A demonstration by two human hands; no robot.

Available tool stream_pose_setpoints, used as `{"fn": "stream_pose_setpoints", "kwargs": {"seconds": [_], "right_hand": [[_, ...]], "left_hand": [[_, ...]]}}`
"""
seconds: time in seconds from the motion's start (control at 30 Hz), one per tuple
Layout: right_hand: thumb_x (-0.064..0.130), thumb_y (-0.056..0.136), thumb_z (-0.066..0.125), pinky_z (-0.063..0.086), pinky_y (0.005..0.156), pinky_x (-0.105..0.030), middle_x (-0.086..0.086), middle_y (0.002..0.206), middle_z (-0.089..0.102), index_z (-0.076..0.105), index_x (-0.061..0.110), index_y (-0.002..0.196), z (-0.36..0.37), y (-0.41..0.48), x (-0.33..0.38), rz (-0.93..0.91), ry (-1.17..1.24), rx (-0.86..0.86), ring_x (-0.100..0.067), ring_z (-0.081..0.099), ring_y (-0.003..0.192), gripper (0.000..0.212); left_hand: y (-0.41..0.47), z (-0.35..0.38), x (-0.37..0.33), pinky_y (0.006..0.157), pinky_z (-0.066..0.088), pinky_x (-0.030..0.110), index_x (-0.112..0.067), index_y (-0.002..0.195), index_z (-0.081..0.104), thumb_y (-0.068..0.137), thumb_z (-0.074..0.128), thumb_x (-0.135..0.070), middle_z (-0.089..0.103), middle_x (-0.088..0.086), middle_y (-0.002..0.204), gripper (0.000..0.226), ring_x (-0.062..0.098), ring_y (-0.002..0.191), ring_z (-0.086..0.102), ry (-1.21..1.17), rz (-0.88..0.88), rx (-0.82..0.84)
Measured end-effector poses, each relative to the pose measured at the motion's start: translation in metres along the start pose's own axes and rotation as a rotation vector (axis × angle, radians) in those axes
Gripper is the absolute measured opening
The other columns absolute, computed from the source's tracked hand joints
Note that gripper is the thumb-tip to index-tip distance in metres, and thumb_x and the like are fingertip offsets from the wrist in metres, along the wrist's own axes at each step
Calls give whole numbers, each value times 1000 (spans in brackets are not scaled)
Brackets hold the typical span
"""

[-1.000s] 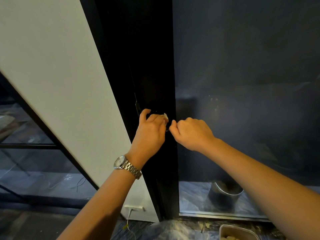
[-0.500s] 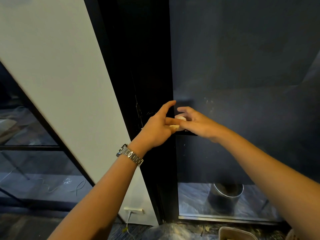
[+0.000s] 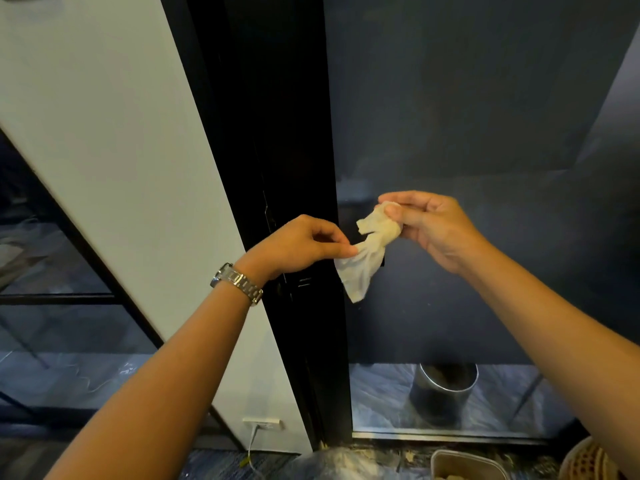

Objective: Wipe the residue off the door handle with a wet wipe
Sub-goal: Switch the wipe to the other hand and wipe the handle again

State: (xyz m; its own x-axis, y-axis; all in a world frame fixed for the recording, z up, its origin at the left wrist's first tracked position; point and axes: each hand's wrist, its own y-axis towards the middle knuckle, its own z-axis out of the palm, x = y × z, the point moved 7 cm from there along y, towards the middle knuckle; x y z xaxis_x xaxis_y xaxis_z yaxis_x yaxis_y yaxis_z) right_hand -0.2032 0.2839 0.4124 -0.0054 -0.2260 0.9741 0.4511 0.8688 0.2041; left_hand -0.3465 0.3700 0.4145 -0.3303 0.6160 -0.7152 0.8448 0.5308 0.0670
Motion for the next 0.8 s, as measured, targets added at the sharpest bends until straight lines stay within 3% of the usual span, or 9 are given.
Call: {"fn": "stream_pose_setpoints", "kwargs": {"seconds": [0.17,0.33,0.43,0.6,0.67,0.73,0.8], "right_hand": [[2,91,54,56,69,-19,-5,91,69,65,7,93,-3,1,11,-27,159,-133,-9,69,77,13],[-3,91,35,56,68,-24,-5,87,66,64,5,92,-2,-7,14,49,241,-142,-15,65,79,31],[7,87,33,50,76,-34,-8,88,64,62,3,87,4,-12,5,148,291,-82,-23,62,82,29],[43,88,50,42,89,-34,6,91,65,65,19,96,15,-10,5,188,-159,78,-13,59,95,30],[49,79,59,42,87,-25,10,101,66,65,26,103,21,-11,13,122,-335,111,-7,58,102,34],[42,77,66,45,76,-11,12,109,65,64,26,111,28,-12,23,35,-395,151,3,57,102,37],[36,76,71,46,70,-3,12,103,68,66,22,107,35,-14,29,-8,-457,184,6,61,94,35]], "left_hand": [[0,-4,-8,69,53,17,-16,84,58,93,47,-21,60,-4,81,15,7,77,59,-501,-43,33],[-2,-18,2,60,58,18,-13,85,55,89,49,-2,57,7,104,13,19,94,61,-875,-138,-39],[0,-24,-2,59,56,15,-15,84,59,86,54,-1,58,5,103,15,18,93,59,-772,-115,-65],[3,-32,-29,65,54,17,-20,94,61,83,54,7,60,-1,96,30,13,84,61,-648,-15,-32],[2,-32,-40,67,55,20,-22,102,60,83,49,11,63,-1,95,39,10,80,64,-626,13,44],[1,-30,-49,72,56,24,-24,107,59,82,47,14,65,0,97,46,12,83,65,-577,33,124],[1,-27,-55,75,56,26,-25,109,58,82,46,15,66,4,99,49,17,86,65,-550,51,183]]}}
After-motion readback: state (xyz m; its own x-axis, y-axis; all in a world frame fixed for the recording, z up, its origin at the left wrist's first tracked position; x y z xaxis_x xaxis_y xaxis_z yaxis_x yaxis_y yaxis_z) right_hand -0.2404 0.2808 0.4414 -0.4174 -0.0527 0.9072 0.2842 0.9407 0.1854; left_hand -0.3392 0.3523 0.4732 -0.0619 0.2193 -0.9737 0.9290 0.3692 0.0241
